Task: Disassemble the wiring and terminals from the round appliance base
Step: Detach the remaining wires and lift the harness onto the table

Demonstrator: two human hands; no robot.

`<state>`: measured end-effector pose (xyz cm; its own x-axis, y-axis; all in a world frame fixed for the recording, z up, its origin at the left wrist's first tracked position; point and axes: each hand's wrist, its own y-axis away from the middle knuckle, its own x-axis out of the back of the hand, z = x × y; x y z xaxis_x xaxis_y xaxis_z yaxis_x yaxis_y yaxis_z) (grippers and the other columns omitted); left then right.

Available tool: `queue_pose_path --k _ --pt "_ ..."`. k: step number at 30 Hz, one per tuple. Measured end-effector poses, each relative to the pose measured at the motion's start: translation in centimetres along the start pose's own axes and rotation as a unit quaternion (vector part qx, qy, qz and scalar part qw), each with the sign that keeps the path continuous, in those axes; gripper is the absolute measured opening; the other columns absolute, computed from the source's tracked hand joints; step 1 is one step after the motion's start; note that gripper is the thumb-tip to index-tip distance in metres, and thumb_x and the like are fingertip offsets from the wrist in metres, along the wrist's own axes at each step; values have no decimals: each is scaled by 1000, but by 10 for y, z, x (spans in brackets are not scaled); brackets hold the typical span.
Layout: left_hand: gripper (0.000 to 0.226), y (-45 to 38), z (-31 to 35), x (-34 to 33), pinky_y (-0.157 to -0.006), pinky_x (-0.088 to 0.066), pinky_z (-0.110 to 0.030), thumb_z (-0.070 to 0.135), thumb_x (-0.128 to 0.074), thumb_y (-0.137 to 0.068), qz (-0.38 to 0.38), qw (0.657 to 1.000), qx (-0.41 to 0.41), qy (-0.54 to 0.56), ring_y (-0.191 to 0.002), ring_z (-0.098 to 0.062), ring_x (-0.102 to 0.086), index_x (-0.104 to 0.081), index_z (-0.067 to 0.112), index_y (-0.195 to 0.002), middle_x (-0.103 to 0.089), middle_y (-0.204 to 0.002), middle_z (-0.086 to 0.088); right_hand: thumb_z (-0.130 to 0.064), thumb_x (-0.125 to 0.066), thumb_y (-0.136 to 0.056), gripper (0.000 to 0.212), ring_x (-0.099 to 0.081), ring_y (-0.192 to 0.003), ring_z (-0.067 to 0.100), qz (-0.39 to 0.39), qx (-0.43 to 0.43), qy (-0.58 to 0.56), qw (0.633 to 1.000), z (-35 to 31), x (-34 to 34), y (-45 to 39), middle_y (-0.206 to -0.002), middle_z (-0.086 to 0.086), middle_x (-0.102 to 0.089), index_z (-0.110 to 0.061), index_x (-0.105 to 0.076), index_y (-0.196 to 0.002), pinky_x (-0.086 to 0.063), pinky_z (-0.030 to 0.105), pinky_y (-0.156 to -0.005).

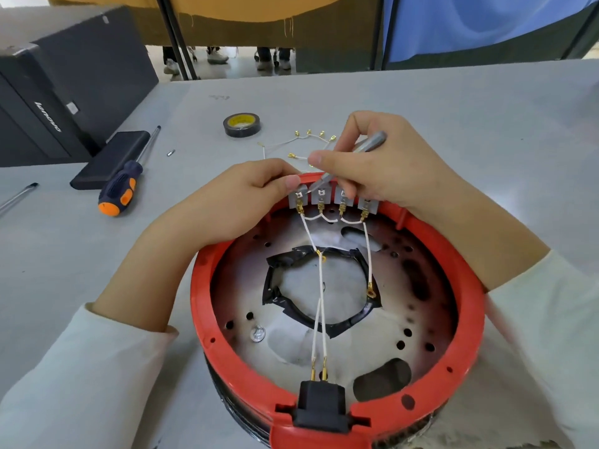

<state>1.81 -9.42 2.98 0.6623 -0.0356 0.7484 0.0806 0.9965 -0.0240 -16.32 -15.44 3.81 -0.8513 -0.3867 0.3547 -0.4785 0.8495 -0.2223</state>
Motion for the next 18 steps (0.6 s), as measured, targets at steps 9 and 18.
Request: queue_pose_path --k 9,18 --pt "25 -1 0 -1 -98 -42 -47 33 -44 -99 6 1000 10 17 -106 -25 -59 -63 23 -111 -67 -108 -7 -34 -76 -79 36 -43 -35 18 -16 20 0 1000 2 2 1 -50 7 -63 -19 -46 -64 -32 21 -37" --pt "25 0 1 -1 -96 -43 -45 34 -44 -98 11 1000 11 15 -102 -28 -60 -63 23 -109 -67 -106 -10 -21 -67 -87 34 -39 -31 13 -29 37 27 999 1 1 3 -52 8 -64 -19 -43 -63 -36 25 -38"
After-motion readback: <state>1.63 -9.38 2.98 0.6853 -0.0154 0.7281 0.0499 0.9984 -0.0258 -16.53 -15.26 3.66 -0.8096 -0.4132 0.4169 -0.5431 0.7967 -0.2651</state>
